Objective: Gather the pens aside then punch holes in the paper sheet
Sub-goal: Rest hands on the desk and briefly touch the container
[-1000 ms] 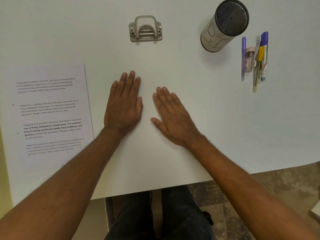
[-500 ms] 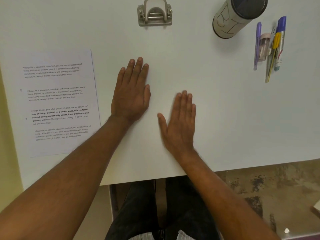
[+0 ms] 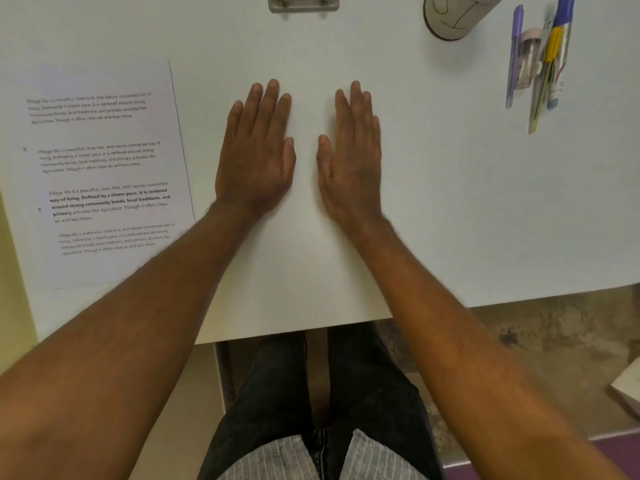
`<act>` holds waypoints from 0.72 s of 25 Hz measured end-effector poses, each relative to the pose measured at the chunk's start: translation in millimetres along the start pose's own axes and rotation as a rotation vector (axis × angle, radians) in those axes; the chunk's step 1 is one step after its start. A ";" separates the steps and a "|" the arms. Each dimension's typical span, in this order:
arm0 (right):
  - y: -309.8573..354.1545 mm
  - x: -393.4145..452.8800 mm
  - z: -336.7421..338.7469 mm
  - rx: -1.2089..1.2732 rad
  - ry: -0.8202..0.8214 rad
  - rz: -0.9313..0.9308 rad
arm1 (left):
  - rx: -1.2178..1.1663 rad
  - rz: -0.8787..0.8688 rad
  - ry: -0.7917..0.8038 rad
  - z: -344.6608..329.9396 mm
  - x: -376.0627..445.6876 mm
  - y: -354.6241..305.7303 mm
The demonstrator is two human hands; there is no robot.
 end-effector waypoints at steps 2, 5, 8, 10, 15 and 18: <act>-17.6 -38.7 20.1 -0.051 -0.085 -0.100 | -0.013 0.005 -0.006 1.3 0.1 0.1; -55.4 -93.8 41.5 -0.233 -0.106 -0.369 | -0.018 0.003 -0.002 3.6 0.1 -0.5; -68.6 -106.1 36.0 -0.252 -0.044 -0.506 | -0.018 -0.001 0.007 6.0 0.8 -1.7; -58.0 -90.5 22.1 -0.259 -0.031 -0.394 | -0.012 0.002 0.013 6.1 1.1 -1.0; -27.5 -30.7 -8.3 -0.201 -0.004 -0.120 | -0.003 0.000 0.010 5.0 0.5 -0.5; -14.6 -6.8 -17.8 -0.149 0.048 0.035 | 0.008 0.002 0.023 5.1 0.2 -0.8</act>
Point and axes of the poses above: each hand's wrist, its own x-axis towards the middle knuckle, its own z-axis out of the back of the hand, y = z × x, the point moved 3 cm from there along x, towards the middle knuckle, and after that the axes turned 7 degrees about -y, right-handed, at the moved point
